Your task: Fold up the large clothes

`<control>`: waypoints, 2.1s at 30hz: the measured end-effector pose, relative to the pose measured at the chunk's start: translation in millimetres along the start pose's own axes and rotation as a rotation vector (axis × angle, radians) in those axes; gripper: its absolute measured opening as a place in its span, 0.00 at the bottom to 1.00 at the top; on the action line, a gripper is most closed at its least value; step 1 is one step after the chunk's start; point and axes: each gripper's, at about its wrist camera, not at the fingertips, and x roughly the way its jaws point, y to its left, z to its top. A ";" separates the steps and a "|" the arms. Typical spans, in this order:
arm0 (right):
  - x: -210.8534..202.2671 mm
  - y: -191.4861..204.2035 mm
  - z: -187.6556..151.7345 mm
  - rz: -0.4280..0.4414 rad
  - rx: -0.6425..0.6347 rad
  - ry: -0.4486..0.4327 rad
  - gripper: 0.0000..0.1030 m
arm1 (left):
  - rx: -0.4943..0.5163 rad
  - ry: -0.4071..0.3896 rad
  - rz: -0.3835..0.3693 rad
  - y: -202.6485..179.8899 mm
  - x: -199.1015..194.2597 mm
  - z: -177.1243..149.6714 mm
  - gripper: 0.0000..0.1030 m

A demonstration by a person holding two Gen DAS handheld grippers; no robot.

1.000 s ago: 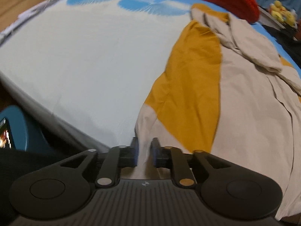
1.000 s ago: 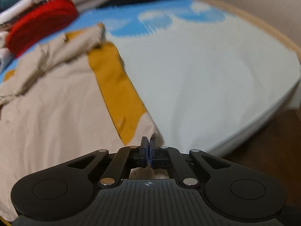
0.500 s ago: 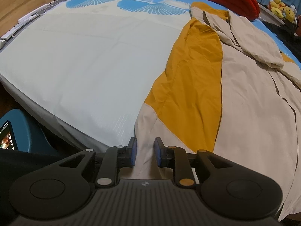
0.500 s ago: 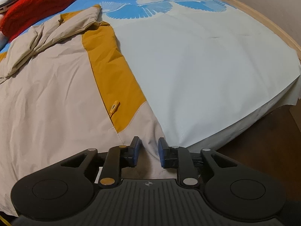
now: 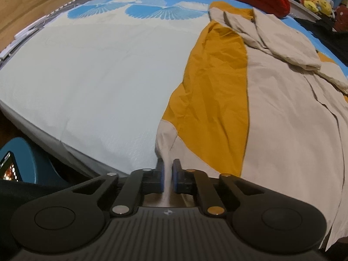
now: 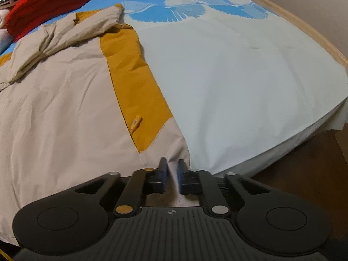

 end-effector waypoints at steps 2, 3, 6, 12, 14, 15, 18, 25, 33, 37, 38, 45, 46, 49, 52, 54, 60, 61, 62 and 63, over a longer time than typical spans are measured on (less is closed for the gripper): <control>-7.0 -1.9 3.0 0.018 0.016 -0.021 0.00 | 0.001 -0.013 -0.013 -0.4 -6.6 2.7 0.03; -12.6 -3.1 5.3 0.029 0.026 -0.039 0.00 | -0.008 -0.022 -0.028 0.8 -11.7 5.1 0.03; -34.8 -3.8 12.1 0.088 0.059 -0.101 0.00 | -0.034 -0.057 -0.086 4.2 -35.4 15.4 0.02; -99.1 0.2 22.9 0.262 -0.006 -0.308 0.00 | 0.054 -0.195 -0.227 4.9 -103.0 42.0 0.01; -117.6 -4.5 25.8 0.309 -0.009 -0.346 0.00 | 0.067 -0.221 -0.279 8.8 -123.9 49.3 0.01; -127.3 -9.0 26.9 0.329 -0.002 -0.360 0.00 | 0.056 -0.224 -0.309 13.0 -134.1 53.3 0.01; -153.4 -27.9 28.4 0.392 0.025 -0.398 0.00 | 0.042 -0.246 -0.375 26.7 -161.8 59.6 0.01; -207.3 -74.4 16.2 0.512 0.041 -0.451 0.00 | -0.002 -0.218 -0.499 70.6 -220.8 52.3 0.01; -257.4 -115.3 2.4 0.561 0.148 -0.516 0.00 | -0.104 -0.167 -0.558 100.8 -240.6 67.9 0.01; -232.5 -99.7 42.0 0.542 0.146 -0.524 0.00 | -0.163 -0.147 -0.529 82.8 -173.7 115.7 0.01; -219.3 -92.3 57.1 0.538 0.150 -0.515 0.00 | -0.204 -0.126 -0.520 78.5 -149.1 129.0 0.01; -76.2 -39.0 168.6 0.397 0.224 -0.369 0.09 | -0.404 -0.063 -0.483 56.8 -9.5 201.5 0.43; -63.0 -37.0 176.1 0.374 0.254 -0.363 0.09 | -0.412 -0.103 -0.451 60.5 -4.3 200.3 0.46; -34.5 -31.1 179.8 0.342 0.262 -0.381 0.09 | -0.415 -0.034 -0.338 65.0 15.6 193.7 0.46; -12.2 -23.8 178.5 0.319 0.249 -0.302 0.09 | -0.376 -0.004 -0.349 57.1 22.8 194.1 0.46; -7.5 -16.3 181.5 0.318 0.233 -0.302 0.11 | -0.300 -0.014 -0.321 46.6 25.6 194.3 0.46; 26.9 2.4 172.0 0.293 0.150 -0.173 0.33 | -0.265 0.033 -0.291 27.9 43.7 182.5 0.46; 33.6 3.0 169.5 0.275 0.140 -0.138 0.33 | -0.265 0.035 -0.292 25.1 45.4 183.5 0.46; 40.5 3.8 168.3 0.251 0.134 -0.102 0.33 | -0.258 0.036 -0.290 20.6 47.4 185.9 0.46; 44.1 3.1 167.4 0.243 0.136 -0.093 0.33 | -0.245 0.036 -0.284 16.2 49.6 187.9 0.46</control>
